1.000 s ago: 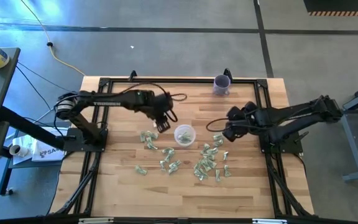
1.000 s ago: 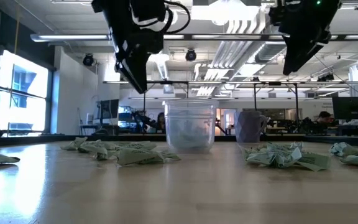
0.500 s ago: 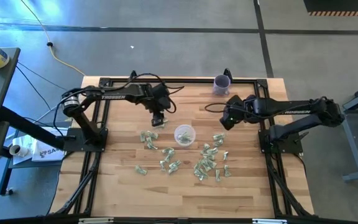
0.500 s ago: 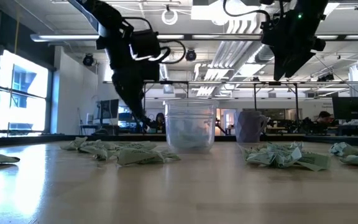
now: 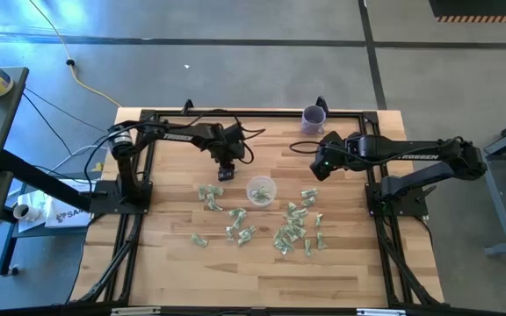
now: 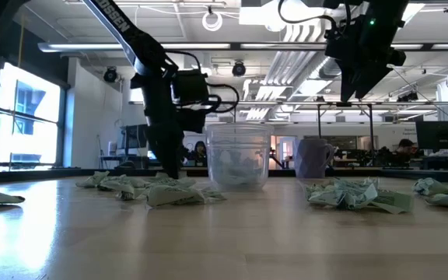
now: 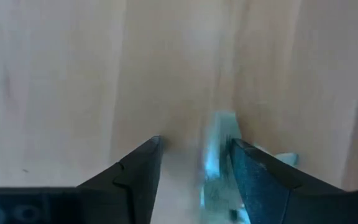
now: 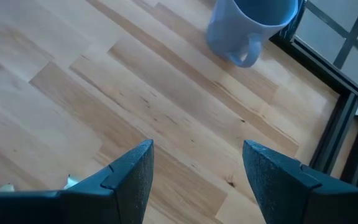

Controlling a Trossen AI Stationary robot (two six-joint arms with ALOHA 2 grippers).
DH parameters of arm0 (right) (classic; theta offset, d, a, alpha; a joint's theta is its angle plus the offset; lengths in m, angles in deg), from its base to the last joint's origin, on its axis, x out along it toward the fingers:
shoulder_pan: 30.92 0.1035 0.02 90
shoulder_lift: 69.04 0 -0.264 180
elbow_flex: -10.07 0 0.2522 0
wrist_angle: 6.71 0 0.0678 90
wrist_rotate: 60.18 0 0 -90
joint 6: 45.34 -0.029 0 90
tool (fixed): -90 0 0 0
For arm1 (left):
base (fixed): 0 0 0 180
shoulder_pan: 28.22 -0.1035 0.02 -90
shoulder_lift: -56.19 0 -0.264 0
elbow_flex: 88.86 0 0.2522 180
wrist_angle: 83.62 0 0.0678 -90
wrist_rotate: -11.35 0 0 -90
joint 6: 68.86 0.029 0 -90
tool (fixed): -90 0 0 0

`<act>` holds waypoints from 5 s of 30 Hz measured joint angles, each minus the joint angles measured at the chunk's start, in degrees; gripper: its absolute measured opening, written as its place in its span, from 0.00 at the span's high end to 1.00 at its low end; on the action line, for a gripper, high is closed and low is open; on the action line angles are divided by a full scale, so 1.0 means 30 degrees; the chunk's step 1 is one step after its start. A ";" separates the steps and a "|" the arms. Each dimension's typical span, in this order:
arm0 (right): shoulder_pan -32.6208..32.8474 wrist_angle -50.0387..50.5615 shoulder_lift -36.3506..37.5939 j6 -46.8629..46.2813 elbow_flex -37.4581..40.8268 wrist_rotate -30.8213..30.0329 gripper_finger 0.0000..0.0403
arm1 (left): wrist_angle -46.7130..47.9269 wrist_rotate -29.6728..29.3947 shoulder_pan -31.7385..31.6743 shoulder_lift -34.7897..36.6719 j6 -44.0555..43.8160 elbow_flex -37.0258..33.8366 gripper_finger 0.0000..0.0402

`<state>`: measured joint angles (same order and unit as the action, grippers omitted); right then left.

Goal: Pick and place Stevia / Truvia into bins
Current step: Put the green stevia packet into the transparent bin

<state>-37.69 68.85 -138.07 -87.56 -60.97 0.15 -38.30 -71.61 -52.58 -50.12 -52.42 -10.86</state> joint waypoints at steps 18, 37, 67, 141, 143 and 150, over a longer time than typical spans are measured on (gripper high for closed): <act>0.0015 0.0080 0.0000 0.1174 0.0000 -0.0051 0.41 | 0.0295 -0.2207 0.0523 -0.0502 -0.2632 0.0900 0.92; 0.2103 -0.0138 0.0000 0.3172 0.0007 0.0724 0.41 | -0.1112 -0.3122 0.6971 0.2117 -1.0043 0.4055 0.92; 0.3928 -0.6273 -0.2821 0.7218 0.2645 0.5482 0.41 | 0.7495 -0.5816 0.7557 0.4154 -1.2450 0.3951 0.56; 1.0588 0.0028 0.0211 -0.1889 0.2616 -0.1297 0.41 | -0.3766 -0.4428 0.8272 0.1032 -0.9907 0.2743 0.92; 1.0824 0.0308 0.0211 -0.1903 0.2630 -0.0982 0.41 | -0.3102 -0.4360 0.8124 0.0231 -1.0424 0.2964 0.88; 0.9463 -0.0759 0.0211 0.0081 0.3384 0.0829 0.41 | 0.0604 -0.4967 0.8158 0.0190 -1.2683 0.4748 0.65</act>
<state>-9.30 66.58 -137.44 -87.32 -50.82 2.64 -36.48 -86.52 -28.10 -49.55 -90.47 3.39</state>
